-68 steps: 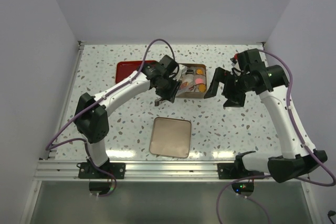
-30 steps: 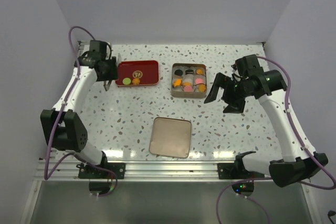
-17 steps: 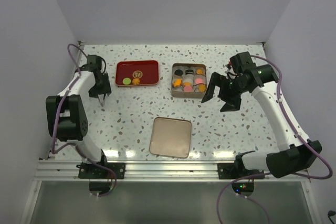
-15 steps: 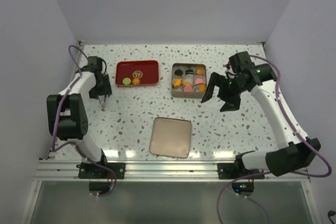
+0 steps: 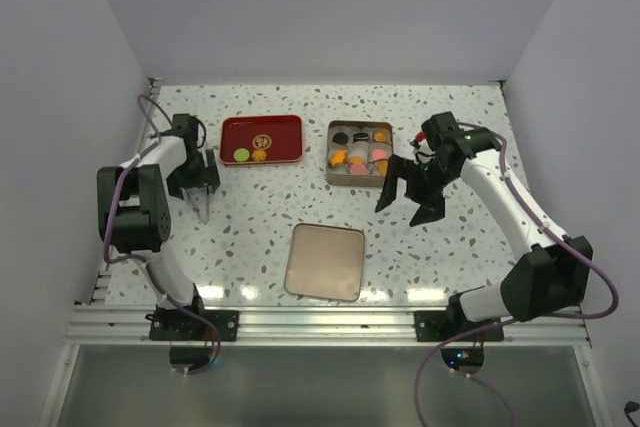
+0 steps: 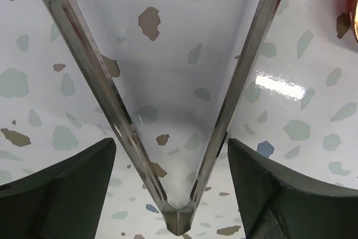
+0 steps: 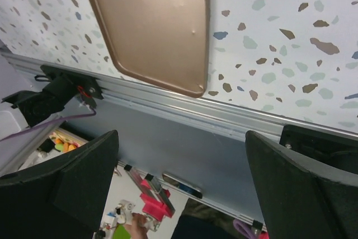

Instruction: Pack the cookies

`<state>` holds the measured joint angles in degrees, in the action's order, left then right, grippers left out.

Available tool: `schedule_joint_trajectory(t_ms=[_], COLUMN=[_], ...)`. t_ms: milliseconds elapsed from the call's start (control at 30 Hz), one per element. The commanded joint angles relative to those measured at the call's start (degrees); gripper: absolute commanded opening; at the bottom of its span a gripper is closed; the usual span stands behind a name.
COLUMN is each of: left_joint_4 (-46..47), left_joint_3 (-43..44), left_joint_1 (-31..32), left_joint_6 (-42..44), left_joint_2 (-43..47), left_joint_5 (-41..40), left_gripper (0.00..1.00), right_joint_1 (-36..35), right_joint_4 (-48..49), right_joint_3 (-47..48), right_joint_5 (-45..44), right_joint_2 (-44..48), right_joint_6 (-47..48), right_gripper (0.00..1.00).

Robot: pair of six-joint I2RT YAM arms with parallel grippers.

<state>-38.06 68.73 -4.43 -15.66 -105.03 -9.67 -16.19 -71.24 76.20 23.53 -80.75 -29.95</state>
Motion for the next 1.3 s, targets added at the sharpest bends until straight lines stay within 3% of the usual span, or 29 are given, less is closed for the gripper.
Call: schedule_joint_trajectory(t_ms=[0,100,167,267,400,533,767,1167,1267], left_joint_4=[-2.4,-4.6,-4.7,-3.2,-1.0,-0.2,-0.9,-3.1,-2.9], left_joint_3=[4.4,6.9,7.8,7.3,3.1,0.5,-1.7,-5.1,-5.6], left_joint_1=[-0.4,-0.4,-0.3,0.5,3.9,11.3,14.0,14.0,14.0], left_joint_6=[-1.4,-2.4,-3.8,-5.9,-8.7,-11.3,-11.7,-9.6,-9.3], left_joint_2=[1.2,3.2,5.0,9.2,14.4,17.7,24.0,30.1,30.4], left_joint_5=[-1.1,-0.5,1.8,5.9,9.4,12.0,15.9,15.7,16.3], left_gripper=[0.88,0.92,1.00,1.00,1.00,1.00,1.00,1.00,1.00], right_joint_1=[-1.3,-5.4,-9.6,-12.3,-12.6,-15.7,-17.0,-21.3,-22.1], right_joint_4=[3.9,7.1,9.5,15.9,22.3,23.0,27.5,32.8,32.7], right_joint_3=[-3.8,-7.3,-10.4,-15.4,-18.5,-17.1,-18.5,-19.1,-18.9], right_joint_5=[2.6,-0.8,-2.5,-3.7,-7.1,-12.7,-14.8,-14.4,-15.4], right_joint_2=[-0.2,-0.2,-0.5,-1.2,-4.3,-9.1,-16.1,-21.6,-21.6], right_joint_6=[2.3,1.5,-0.4,-2.9,-3.3,-2.0,-3.4,-8.4,-9.1], right_gripper=[0.99,0.99,0.98,0.98,0.79,0.68,0.48,0.42,0.36])
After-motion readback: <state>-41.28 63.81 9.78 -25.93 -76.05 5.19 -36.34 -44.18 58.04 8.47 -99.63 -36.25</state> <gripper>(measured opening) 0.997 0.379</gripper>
